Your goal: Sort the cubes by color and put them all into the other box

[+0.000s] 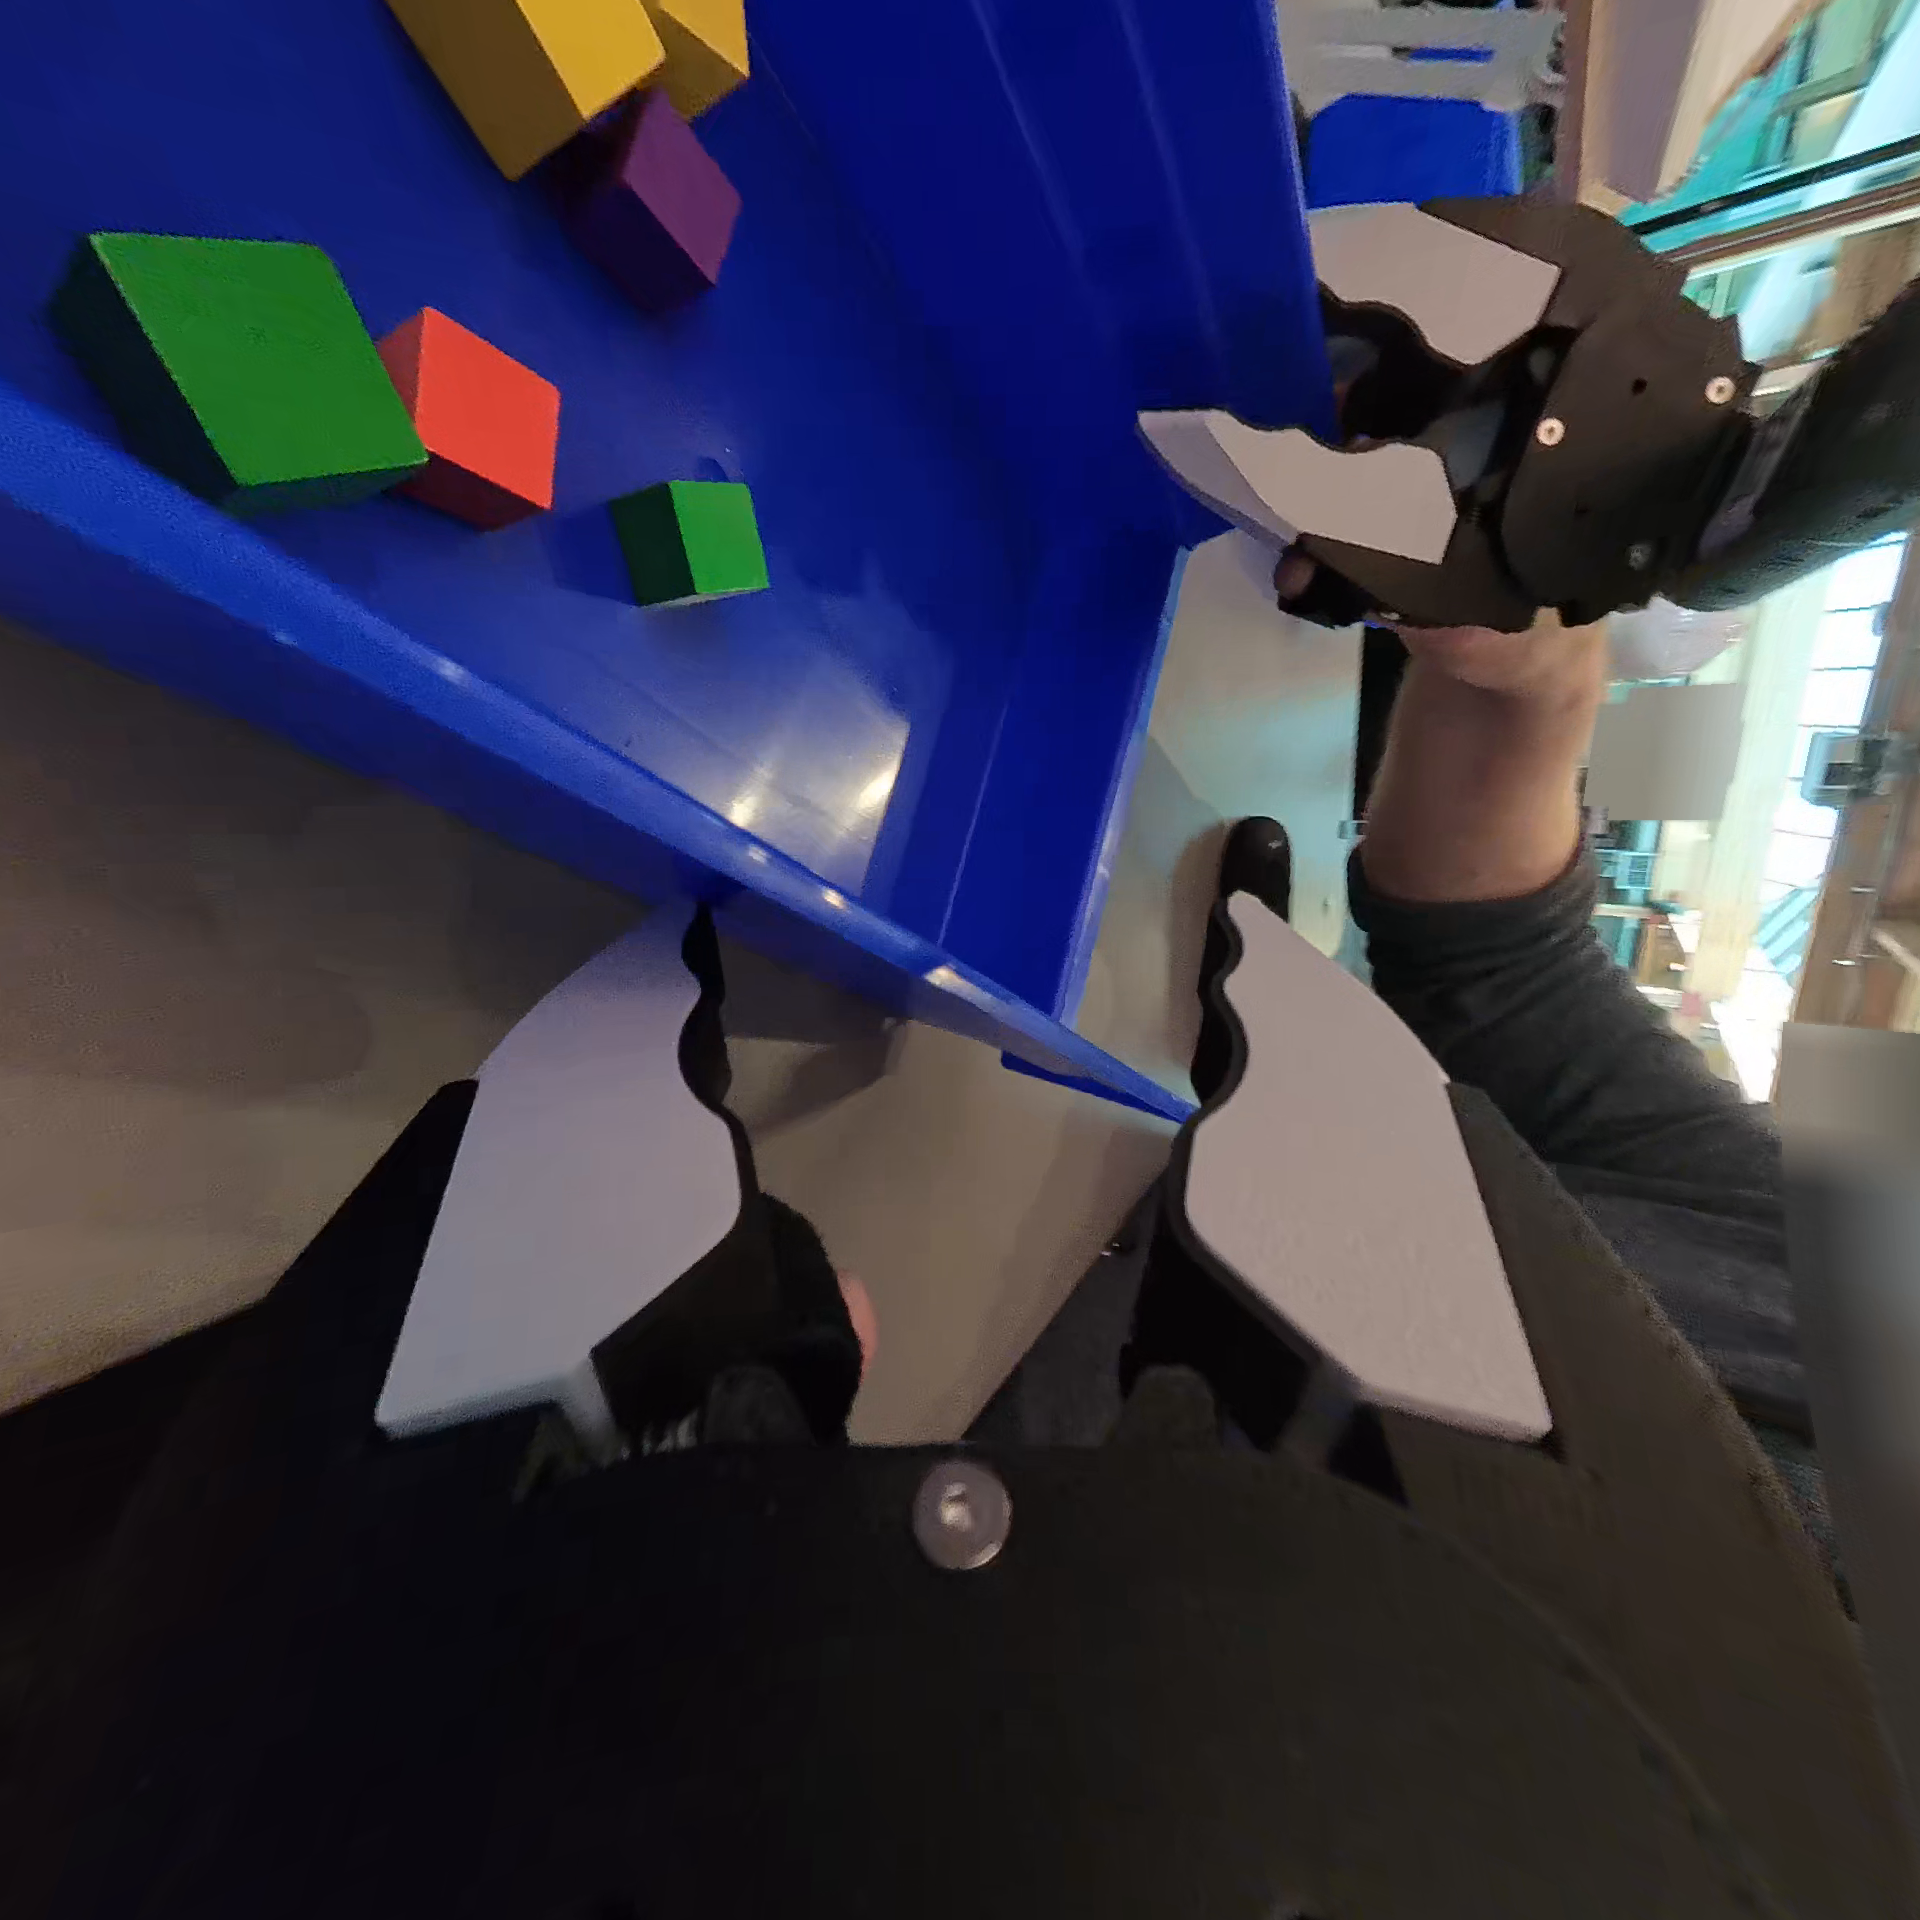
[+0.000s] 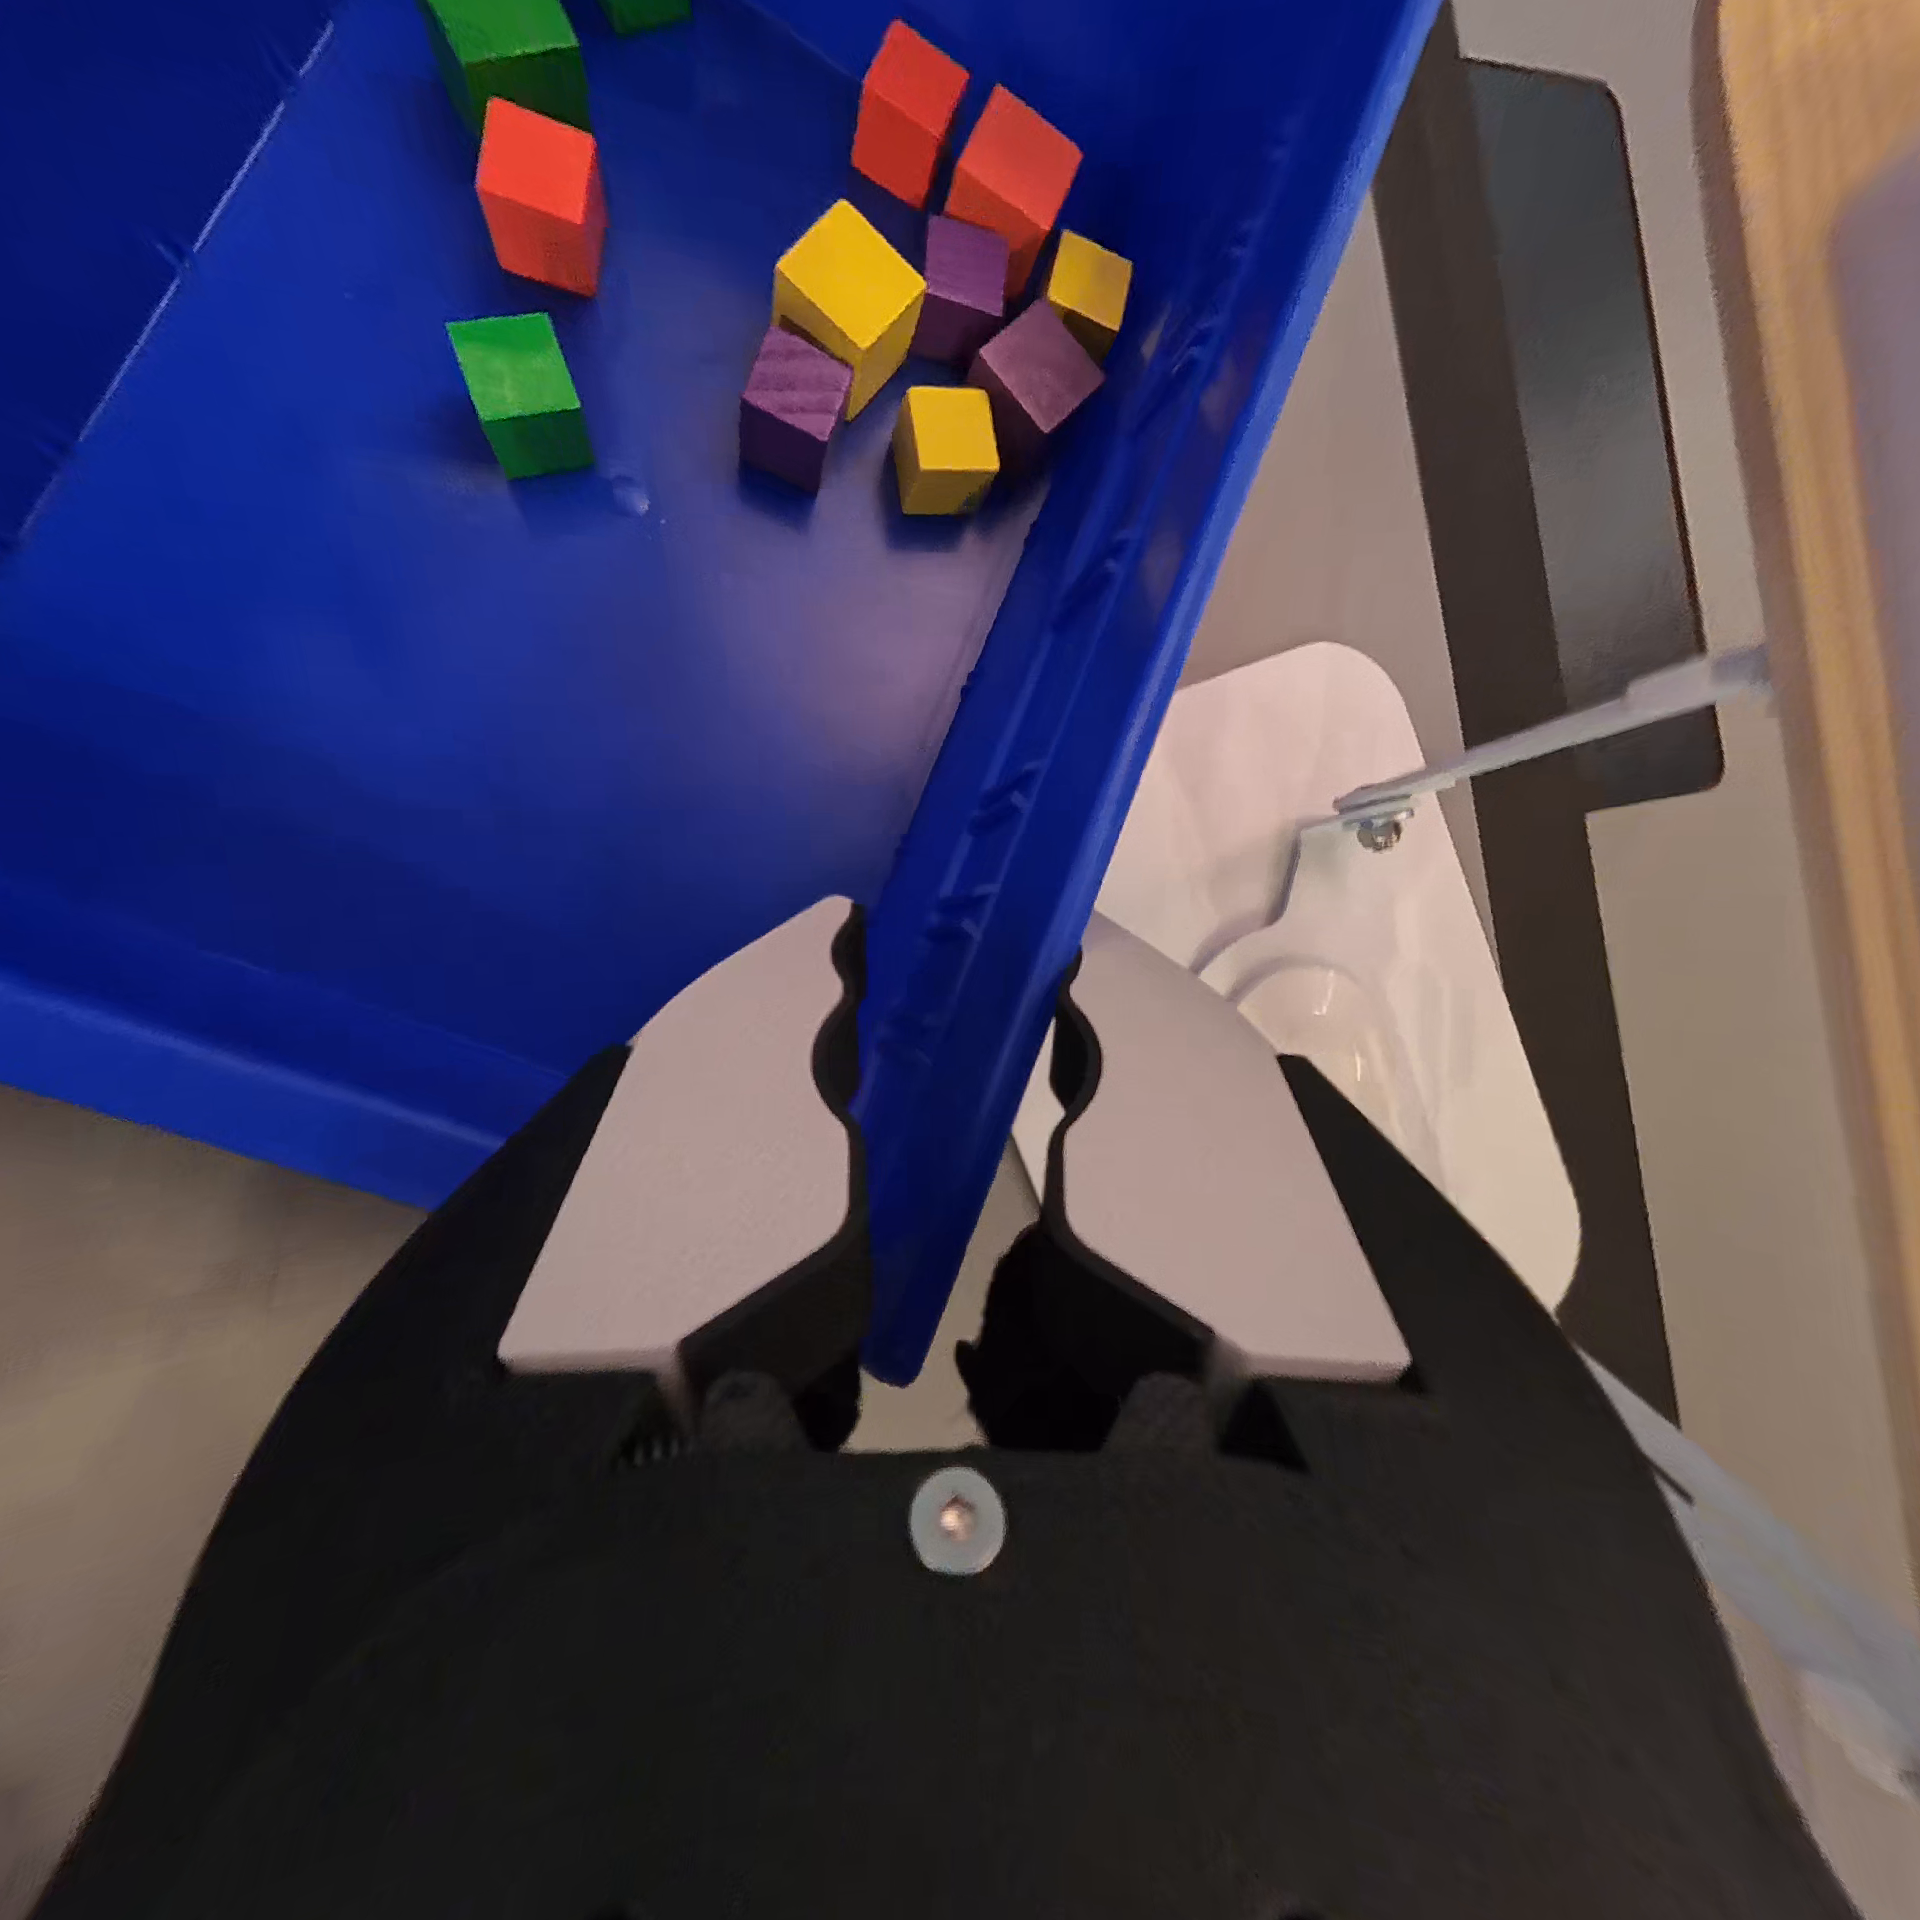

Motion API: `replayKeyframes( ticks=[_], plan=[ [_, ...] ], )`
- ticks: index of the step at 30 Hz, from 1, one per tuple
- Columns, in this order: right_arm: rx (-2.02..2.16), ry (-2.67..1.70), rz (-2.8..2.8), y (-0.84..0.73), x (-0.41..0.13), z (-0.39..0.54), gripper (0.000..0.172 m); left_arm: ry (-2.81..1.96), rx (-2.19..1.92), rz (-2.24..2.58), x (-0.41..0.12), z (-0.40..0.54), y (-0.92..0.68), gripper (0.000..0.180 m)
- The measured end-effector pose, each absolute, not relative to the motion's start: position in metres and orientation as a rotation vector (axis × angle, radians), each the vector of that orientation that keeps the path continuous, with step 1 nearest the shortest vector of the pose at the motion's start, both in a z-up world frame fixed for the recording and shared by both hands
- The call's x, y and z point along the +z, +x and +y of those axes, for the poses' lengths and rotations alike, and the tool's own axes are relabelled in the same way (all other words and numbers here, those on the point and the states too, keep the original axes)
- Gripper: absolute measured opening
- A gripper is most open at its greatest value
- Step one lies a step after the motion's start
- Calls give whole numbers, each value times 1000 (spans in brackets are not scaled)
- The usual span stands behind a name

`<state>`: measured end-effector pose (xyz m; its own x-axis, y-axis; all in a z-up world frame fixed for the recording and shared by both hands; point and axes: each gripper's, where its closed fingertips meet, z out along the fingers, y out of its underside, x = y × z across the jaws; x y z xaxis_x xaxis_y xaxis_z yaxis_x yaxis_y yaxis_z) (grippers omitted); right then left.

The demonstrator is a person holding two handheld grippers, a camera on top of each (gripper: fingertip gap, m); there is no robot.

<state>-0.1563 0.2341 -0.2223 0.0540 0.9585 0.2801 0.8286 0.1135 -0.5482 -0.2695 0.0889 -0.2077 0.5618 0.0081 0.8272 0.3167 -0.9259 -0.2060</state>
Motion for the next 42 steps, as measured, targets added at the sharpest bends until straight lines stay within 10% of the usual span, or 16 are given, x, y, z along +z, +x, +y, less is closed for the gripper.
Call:
replayKeyframes(
  ticks=[23,42],
  plan=[
    [537,-1772,-1601,-287,-228,186,81,-2465,-1025,-301,-221,213,-450,81],
    [489,-1824,-1465,-358,-229,225,84,-2693,-831,24,-232,289,-508,78]
  ],
)
